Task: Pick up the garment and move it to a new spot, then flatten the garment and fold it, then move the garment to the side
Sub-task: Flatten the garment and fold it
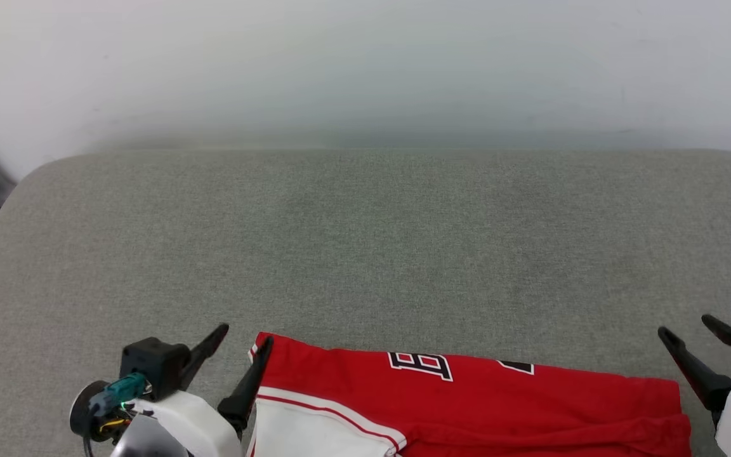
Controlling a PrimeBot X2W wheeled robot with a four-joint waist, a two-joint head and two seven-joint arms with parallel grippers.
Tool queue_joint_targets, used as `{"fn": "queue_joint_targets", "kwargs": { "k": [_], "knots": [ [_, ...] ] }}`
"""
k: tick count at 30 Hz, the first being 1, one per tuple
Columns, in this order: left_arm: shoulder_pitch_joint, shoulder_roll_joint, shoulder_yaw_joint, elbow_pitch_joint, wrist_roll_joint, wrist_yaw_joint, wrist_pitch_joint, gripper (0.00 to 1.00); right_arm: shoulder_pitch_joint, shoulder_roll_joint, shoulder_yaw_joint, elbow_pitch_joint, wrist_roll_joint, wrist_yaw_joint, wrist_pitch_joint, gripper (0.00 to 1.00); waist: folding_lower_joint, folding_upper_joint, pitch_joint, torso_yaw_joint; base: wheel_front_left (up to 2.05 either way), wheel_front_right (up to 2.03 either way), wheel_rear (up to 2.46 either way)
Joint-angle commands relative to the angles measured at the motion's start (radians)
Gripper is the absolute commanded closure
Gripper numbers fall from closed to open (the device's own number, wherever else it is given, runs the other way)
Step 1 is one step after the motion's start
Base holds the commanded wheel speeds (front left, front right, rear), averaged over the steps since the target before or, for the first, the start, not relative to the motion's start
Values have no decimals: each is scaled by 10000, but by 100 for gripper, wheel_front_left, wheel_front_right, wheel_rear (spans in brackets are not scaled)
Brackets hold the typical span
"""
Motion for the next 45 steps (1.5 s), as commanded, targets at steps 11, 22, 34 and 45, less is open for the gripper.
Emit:
{"fn": "queue_joint_targets", "kwargs": {
  "k": [11, 22, 34, 45],
  "knots": [
    [539, -1372, 1566, 340, 1211, 774, -3461, 0, 942, 3001, -2321, -549, -1536, -4, -746, 0, 0, 0, -193, -65, 0, 0, 0],
    [1838, -2949, 3372, -780, 4328, -274, -3477, 0, 2011, 4730, -3593, -772, -2222, -4, 505, 0, 0, 0, -113, -102, 0, 0, 0],
    [1694, -4054, 4248, -769, 5424, -1744, -3480, 0, 1699, 5502, -4949, -460, -2765, -3, 3227, 0, 0, 0, 561, 229, 0, 0, 0],
    [1410, -4518, 4574, -636, 5834, -2336, -3480, 0, 1232, 5546, -5117, 963, -2685, -4, 3678, 0, 0, 0, 1070, 679, 0, 0, 0]
  ]
}}
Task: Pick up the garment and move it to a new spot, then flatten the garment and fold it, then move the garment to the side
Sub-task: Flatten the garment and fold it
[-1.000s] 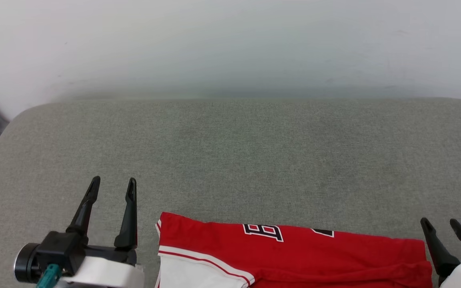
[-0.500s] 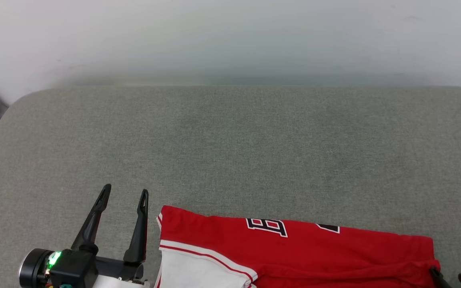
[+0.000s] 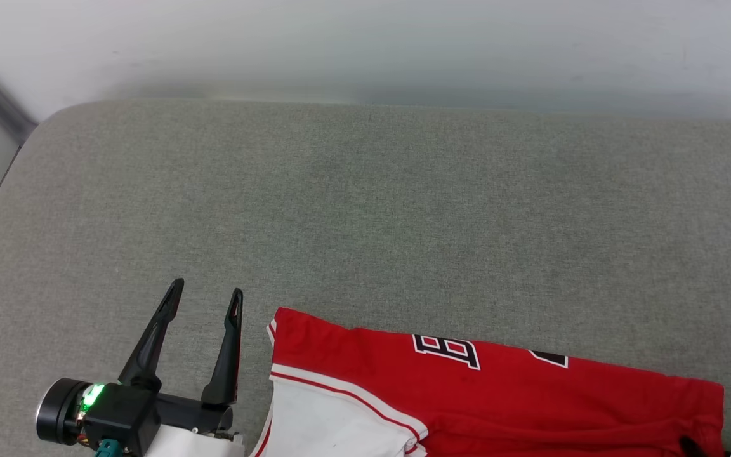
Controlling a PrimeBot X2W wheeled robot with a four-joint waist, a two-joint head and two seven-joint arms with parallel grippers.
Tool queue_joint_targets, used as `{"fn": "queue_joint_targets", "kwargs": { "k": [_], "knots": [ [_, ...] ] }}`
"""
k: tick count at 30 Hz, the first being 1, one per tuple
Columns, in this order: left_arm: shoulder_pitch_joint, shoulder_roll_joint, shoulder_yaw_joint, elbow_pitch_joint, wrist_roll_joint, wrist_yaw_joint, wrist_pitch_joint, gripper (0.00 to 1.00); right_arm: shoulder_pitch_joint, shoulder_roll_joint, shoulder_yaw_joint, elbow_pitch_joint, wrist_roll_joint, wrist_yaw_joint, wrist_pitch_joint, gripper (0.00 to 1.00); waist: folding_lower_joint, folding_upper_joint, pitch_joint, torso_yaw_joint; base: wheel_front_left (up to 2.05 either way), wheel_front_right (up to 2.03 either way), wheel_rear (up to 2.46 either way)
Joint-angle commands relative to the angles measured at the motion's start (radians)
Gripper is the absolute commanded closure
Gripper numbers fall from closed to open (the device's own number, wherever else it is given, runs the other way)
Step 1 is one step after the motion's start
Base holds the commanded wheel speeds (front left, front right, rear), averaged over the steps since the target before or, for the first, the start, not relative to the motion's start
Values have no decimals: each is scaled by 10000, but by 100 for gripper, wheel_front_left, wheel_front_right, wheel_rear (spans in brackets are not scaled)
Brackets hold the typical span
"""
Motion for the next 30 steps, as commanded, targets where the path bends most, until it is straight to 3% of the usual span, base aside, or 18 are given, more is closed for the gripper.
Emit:
{"fn": "queue_joint_targets", "kwargs": {
  "k": [1, 7, 14, 15, 16, 17, 30],
  "knots": [
    [-173, -75, 48, 12, 57, -50, -44, 0, -85, 28, 113, 294, 10, -4, -22, 0, 0, 0, 85, 85, 0, 0, 0],
    [-243, -191, 69, 34, 160, -214, -44, 0, -270, -11, 360, 1149, 59, -3, -127, 0, 0, 0, 251, 205, 0, 0, 0],
    [-310, -302, 90, 135, 230, -301, -44, 0, -405, 262, 1395, 1769, 507, 62, -149, 0, 0, 0, 309, 206, 0, 0, 0],
    [-309, -318, 91, 155, 240, -295, -45, 0, -402, 292, 1548, 1807, 586, 69, -149, 8, 0, 0, 291, 196, 0, 0, 0],
    [-304, -332, 91, 173, 247, -308, -45, 0, -397, 320, 1663, 1832, 626, 74, -194, 65, 0, 0, 268, 184, 0, 0, 0],
    [-292, -345, 96, 190, 250, -318, -45, 0, -395, 327, 1748, 1842, 669, 82, -236, 100, 0, 0, 236, 166, 0, 0, 0],
    [-22, -401, 215, 344, 215, -368, -45, 0, -276, -840, 854, 1156, 310, -13, -1203, 100, 0, 0, -242, -123, 0, 0, 0]
  ]
}}
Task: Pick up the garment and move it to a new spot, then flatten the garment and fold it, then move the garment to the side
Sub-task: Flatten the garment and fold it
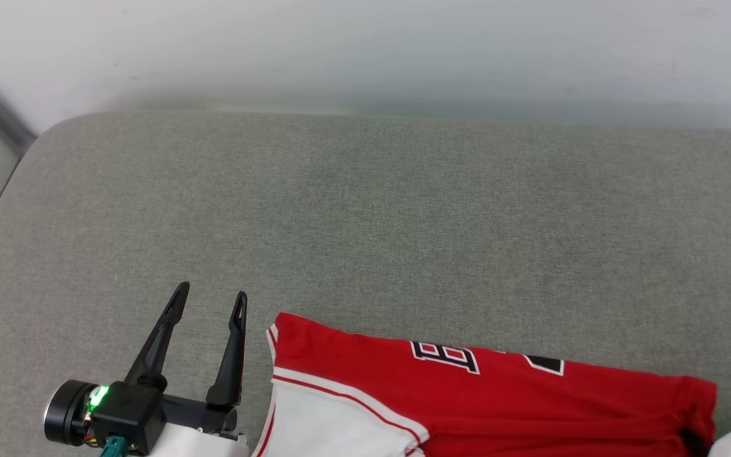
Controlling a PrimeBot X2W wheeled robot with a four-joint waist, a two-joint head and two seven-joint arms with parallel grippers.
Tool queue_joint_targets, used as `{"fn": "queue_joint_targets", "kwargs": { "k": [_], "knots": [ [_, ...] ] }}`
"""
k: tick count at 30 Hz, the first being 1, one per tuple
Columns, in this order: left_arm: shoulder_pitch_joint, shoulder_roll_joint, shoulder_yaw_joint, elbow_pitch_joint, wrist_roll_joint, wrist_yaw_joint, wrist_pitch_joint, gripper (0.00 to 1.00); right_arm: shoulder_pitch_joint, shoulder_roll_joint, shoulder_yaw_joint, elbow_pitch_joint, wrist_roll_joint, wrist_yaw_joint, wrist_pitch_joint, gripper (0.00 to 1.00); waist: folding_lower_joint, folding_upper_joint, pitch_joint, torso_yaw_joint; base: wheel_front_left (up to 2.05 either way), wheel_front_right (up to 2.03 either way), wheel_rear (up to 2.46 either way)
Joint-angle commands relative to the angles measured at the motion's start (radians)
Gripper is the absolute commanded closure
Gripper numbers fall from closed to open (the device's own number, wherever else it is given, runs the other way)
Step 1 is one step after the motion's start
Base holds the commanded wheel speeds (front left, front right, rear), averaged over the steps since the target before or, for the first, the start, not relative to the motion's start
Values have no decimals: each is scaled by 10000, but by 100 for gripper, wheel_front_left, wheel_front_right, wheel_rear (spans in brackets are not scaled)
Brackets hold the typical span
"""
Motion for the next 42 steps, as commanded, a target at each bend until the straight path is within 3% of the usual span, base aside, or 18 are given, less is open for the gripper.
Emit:
{"fn": "queue_joint_targets", "kwargs": {
  "k": [1, 8, 13, 25, 32, 37, 42],
  "knots": [
    [80, -44, 32, 13, -1, 4, -45, 0, 155, -245, -316, 25, -114, -25, 5, 100, -1, -1, -47, -49, 0, 0, 0],
    [100, -63, 45, 53, 0, -8, -45, 0, -19, -907, -1463, 216, -588, -22, -108, 100, -1, -1, -132, -145, 0, 0, 0],
    [184, -84, 66, 135, -26, -16, -45, 0, -133, -876, -1589, 45, -397, -17, 136, 100, -1, -1, -351, -206, 0, 0, 0],
    [522, -117, 55, 150, -58, -24, -45, 0, 986, -575, -391, -2322, 397, -16, 1465, 100, -1, -1, -926, -257, 0, 0, 0],
    [570, -128, -42, 201, -79, -25, -45, 0, 1272, 402, 667, -3643, 958, -16, 2418, 100, -1, -1, -1070, -155, 0, 0, 0],
    [520, -112, -137, 240, -148, -25, -45, 0, 860, 1051, 1501, -3809, 1784, -14, 2817, 100, -1, -1, -1096, 71, 0, 0, 0],
    [481, -79, -227, 307, -157, -26, -45, 0, 500, 1074, 2382, -3062, 3341, -14, 2263, 100, -1, -1, -1118, 316, 0, 0, 0]
  ]
}}
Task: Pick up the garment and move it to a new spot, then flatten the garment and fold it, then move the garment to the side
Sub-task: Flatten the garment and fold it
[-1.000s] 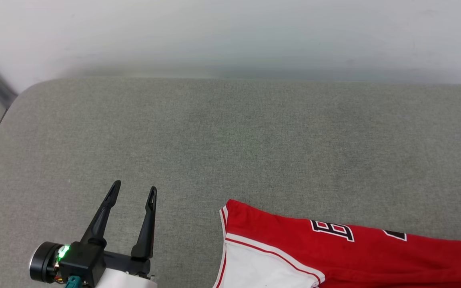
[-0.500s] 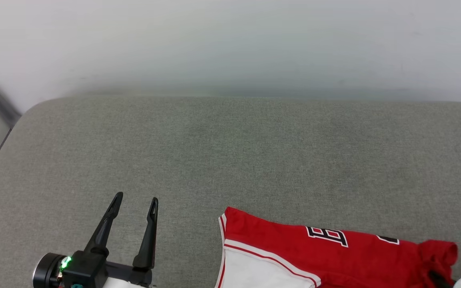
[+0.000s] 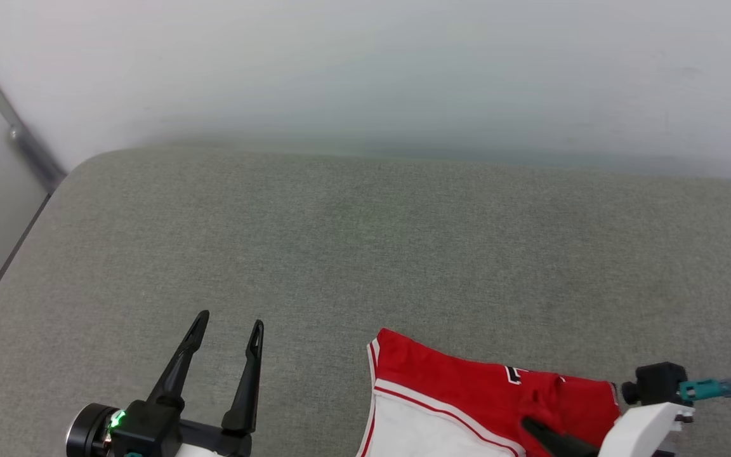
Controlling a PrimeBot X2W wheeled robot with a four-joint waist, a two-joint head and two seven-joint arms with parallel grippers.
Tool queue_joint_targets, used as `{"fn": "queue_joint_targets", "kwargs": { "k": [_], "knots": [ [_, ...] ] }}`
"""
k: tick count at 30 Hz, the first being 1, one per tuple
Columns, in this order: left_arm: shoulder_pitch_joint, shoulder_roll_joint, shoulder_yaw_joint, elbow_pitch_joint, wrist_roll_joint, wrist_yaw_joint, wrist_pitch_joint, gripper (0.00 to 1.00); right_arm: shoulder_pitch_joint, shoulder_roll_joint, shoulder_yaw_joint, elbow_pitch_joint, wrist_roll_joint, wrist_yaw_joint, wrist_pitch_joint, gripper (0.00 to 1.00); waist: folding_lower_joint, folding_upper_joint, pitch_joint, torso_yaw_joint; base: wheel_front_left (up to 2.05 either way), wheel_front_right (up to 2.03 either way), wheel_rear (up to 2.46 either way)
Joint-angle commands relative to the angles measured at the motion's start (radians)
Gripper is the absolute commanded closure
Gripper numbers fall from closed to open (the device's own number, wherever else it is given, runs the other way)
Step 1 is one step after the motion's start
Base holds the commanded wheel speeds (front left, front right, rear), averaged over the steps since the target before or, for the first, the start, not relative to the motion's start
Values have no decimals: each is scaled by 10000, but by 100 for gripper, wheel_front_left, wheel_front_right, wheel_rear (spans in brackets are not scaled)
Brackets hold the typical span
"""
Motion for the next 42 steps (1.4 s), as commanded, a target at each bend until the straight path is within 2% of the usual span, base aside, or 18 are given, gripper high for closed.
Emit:
{"fn": "queue_joint_targets", "kwargs": {
  "k": [1, 13, 23, 24, 25, 31, 36, 39, 42],
  "knots": [
    [-26, 58, -8, 14, -11, -12, -45, 0, -198, 36, 258, 182, 247, -1, -181, 100, 0, 0, -20, 111, 0, 0, 0],
    [-39, 116, -56, 74, -88, -13, -45, 0, -1445, 33, 2519, 2058, 1226, -1, -1477, 100, 0, 0, -31, 590, 0, 0, 0],
    [-206, 127, -143, 133, -105, -13, -45, 0, -2816, 34, 3350, 4223, 1563, -1, -2591, 100, 0, 0, 105, 883, 0, 0, 0],
    [-211, 128, -136, 137, -116, -13, -45, 0, -2939, 34, 3440, 4363, 1581, -1, -2691, 38, 0, 0, 118, 898, 0, 0, 0],
    [-214, 131, -125, 137, -125, -13, -45, 0, -3015, 34, 3552, 4460, 1629, -1, -2781, 0, 0, 0, 129, 907, 0, 0, 0],
    [-186, 144, 41, 146, -152, -13, -45, 0, -3249, 22, 4599, 4081, 2114, -1, -3001, 0, 0, 0, 115, 839, 0, 0, 0],
    [-216, 118, 64, 114, -92, -13, -45, 0, -3494, 25, 4636, 3660, 1915, -1, -3112, 0, 0, 0, 26, 631, 0, 0, 0],
    [-173, 133, 25, 88, -89, -13, -45, 0, -3806, 22, 4224, 3396, 933, -1, -3250, 0, 0, 0, -11, 444, 0, 0, 0],
    [-186, 104, 15, 69, -88, -14, -45, 0, -4172, -216, 3757, 3001, -1155, -1, -3542, 0, 0, 0, -24, 225, 0, 0, 0]
  ]
}}
